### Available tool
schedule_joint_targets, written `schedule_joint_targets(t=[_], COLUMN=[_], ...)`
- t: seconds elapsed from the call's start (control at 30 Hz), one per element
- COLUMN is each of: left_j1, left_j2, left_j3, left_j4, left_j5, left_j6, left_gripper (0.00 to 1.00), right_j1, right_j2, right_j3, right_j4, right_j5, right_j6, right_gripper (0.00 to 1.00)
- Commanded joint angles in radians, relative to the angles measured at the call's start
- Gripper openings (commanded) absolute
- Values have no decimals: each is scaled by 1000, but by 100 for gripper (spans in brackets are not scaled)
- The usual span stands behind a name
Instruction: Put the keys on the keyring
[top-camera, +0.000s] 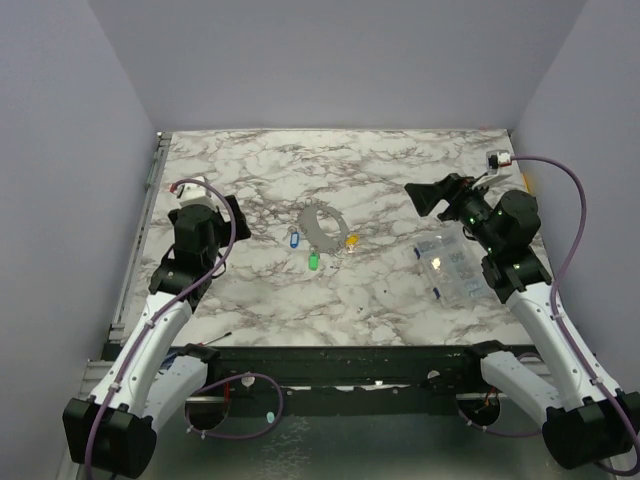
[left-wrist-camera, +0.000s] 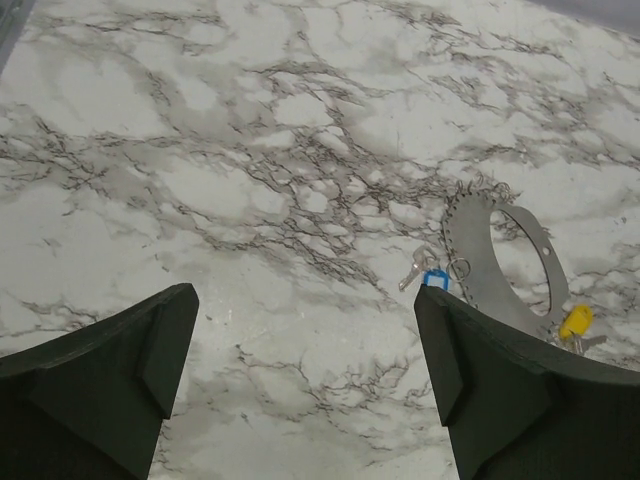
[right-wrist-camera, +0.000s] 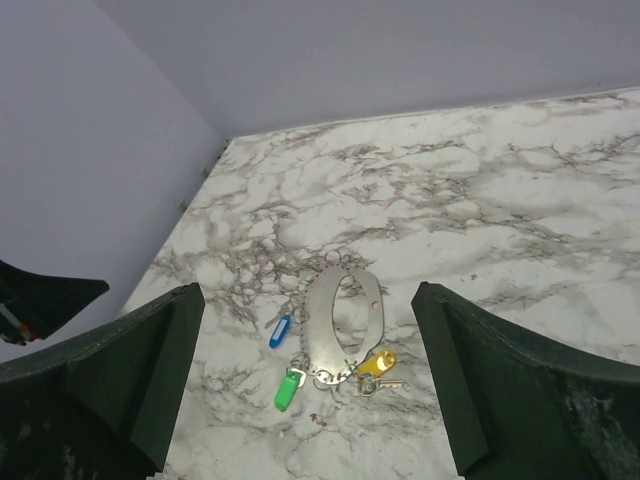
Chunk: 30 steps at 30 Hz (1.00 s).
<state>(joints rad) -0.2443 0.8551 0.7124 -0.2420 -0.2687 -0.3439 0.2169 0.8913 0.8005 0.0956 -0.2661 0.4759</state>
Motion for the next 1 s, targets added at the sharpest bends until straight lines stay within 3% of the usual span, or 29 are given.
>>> schedule_joint_targets(t=[0.0, 0.17, 0.3, 0.5, 0.73, 0.97], left_j1=[-37, -132, -174, -262, -322, -492], left_j2=[40, 178, 183, 232, 280, 433], left_j3=[15, 58, 57, 60, 85, 228], left_j4=[-8, -47, -51, -51, -68, -121], left_j5=[113, 192, 170, 174, 84, -85], left_j6=[8, 34, 33, 47, -5, -95], left_gripper=[99, 99, 96, 85, 75, 72], right_j1=[6, 5, 5, 6, 65, 100], right_j2=[-13, 24, 46, 104, 172, 183], right_j3=[54, 125, 137, 159, 130, 81], right_j4=[-73, -207, -275, -424, -473, -475], right_j5=[97, 101, 74, 95, 177, 316], right_j6=[-38, -82, -82, -83, -65, 7], right_gripper=[100, 100, 100, 100, 100, 100])
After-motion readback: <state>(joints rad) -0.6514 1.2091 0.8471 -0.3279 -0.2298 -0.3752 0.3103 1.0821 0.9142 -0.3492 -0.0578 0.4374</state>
